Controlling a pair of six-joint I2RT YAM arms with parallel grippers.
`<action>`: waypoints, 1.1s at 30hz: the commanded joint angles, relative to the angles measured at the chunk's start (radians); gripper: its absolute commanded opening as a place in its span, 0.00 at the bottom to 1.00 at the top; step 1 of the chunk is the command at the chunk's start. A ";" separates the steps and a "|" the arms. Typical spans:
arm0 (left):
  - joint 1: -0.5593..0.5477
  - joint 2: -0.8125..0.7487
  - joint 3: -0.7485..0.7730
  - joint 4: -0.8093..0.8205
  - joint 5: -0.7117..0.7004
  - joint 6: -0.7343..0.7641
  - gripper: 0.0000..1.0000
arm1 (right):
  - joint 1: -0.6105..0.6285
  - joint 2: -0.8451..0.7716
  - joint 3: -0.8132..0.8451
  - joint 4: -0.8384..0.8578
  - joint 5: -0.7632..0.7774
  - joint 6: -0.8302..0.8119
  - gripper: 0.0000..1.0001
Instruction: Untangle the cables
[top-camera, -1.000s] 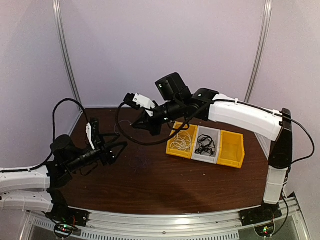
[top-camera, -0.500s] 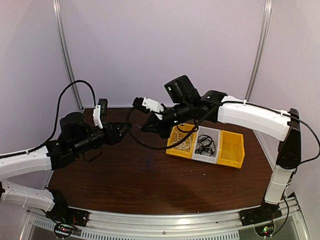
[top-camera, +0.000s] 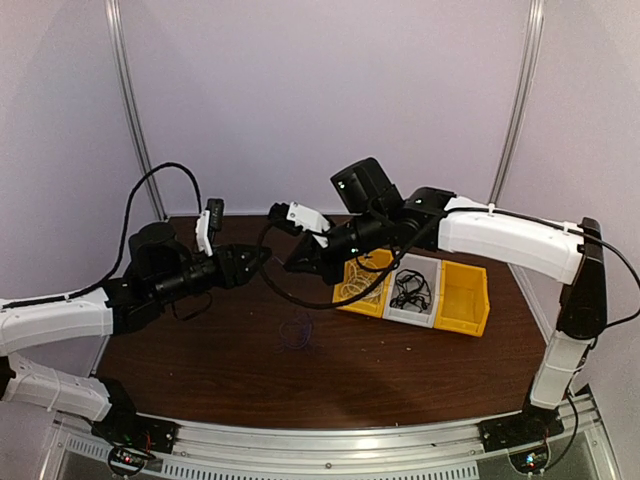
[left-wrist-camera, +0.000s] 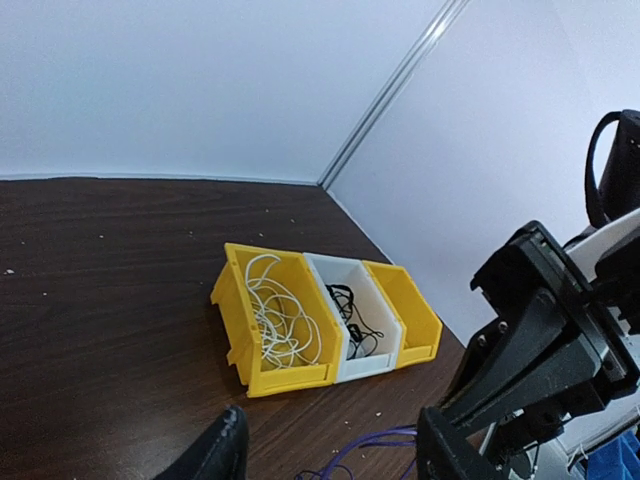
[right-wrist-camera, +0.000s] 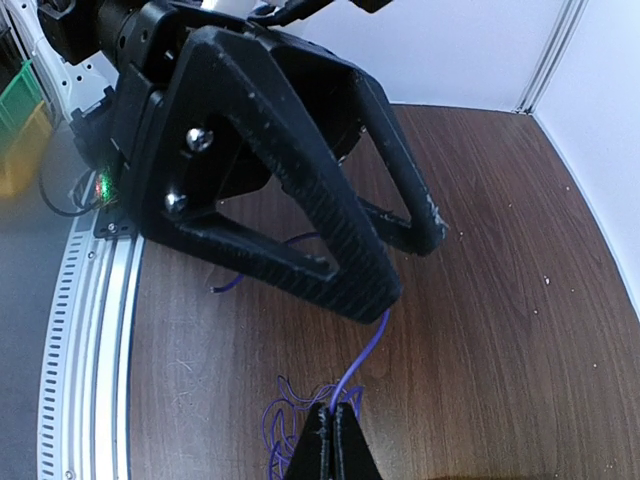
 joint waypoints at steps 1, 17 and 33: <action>0.002 0.037 0.019 0.111 0.179 0.010 0.58 | -0.007 -0.029 -0.018 0.031 -0.007 -0.002 0.00; 0.002 0.073 0.049 0.132 0.245 0.007 0.00 | -0.064 -0.035 -0.135 0.129 -0.010 0.009 0.18; 0.003 -0.080 0.063 -0.011 0.134 0.030 0.00 | -0.125 0.007 -0.269 0.244 -0.265 0.035 0.52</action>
